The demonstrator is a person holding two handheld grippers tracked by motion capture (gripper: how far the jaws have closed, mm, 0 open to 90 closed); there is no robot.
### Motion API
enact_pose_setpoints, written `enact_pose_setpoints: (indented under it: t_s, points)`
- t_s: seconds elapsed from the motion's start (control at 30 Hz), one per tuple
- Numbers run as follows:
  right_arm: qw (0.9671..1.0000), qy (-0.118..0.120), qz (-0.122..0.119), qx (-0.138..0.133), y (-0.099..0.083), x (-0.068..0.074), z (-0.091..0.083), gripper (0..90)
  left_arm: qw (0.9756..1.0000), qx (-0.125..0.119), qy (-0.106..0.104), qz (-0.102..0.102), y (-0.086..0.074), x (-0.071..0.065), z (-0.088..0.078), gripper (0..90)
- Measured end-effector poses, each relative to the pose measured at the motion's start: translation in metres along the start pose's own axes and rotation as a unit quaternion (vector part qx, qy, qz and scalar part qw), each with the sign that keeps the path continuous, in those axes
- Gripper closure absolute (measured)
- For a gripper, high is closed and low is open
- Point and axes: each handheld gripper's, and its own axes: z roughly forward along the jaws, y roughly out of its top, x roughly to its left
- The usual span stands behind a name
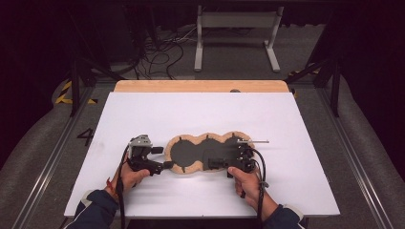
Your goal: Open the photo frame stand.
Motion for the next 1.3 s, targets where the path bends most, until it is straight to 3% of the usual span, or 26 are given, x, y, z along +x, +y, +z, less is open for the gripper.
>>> enact_pose_setpoints:
  t_s: [0.13,0.33,0.47,0.53,0.57,0.73,0.93,0.97,1.0,1.13,1.3]
  points:
    - [0.9998,-0.005,-0.02,0.007,0.0,0.001,0.0,69.6,0.9999,0.01,-0.01,-0.004,0.003,0.004,0.007,18.2]
    - [0.9989,-0.013,-0.044,0.013,-0.001,0.004,-0.001,69.7,0.9995,0.006,-0.032,-0.003,0.007,0.008,0.009,20.2]
    - [0.9981,-0.016,-0.057,0.015,0.0,0.005,-0.001,70.1,0.9971,-0.009,-0.074,-0.01,0.013,0.004,0.015,26.7]
    - [0.998,-0.018,-0.059,0.018,0.0,0.005,-0.002,70.2,0.9975,-0.007,-0.07,-0.005,0.014,0.003,0.015,28.1]
    - [0.998,-0.017,-0.058,0.017,0.0,0.005,-0.002,70.2,0.9975,-0.013,-0.068,-0.016,0.013,0.004,0.014,30.9]
    - [0.9972,-0.021,-0.07,0.015,-0.001,0.005,-0.002,71.5,0.9967,-0.032,-0.075,-0.01,0.013,0.006,0.008,43.7]
    - [0.9949,-0.032,-0.094,0.016,0.001,0.009,-0.003,75.4,0.9958,-0.064,-0.057,0.031,0.018,-0.001,-0.006,53.8]
    - [0.9944,-0.034,-0.099,0.015,0.002,0.009,-0.002,75.4,0.9959,-0.066,-0.036,0.049,0.02,-0.005,-0.008,54.8]
    - [0.9944,-0.034,-0.099,0.015,0.002,0.009,-0.002,75.4,0.9959,-0.066,-0.036,0.049,0.02,-0.005,-0.008,54.9]
    - [0.993,-0.038,-0.111,0.013,0.004,0.011,-0.001,75.4,0.9941,-0.068,0.001,0.084,0.023,-0.014,-0.01,55.0]
    - [0.9929,-0.037,-0.112,0.013,0.003,0.011,-0.002,75.4,0.9918,-0.07,0.022,0.104,0.021,-0.021,-0.011,55.0]
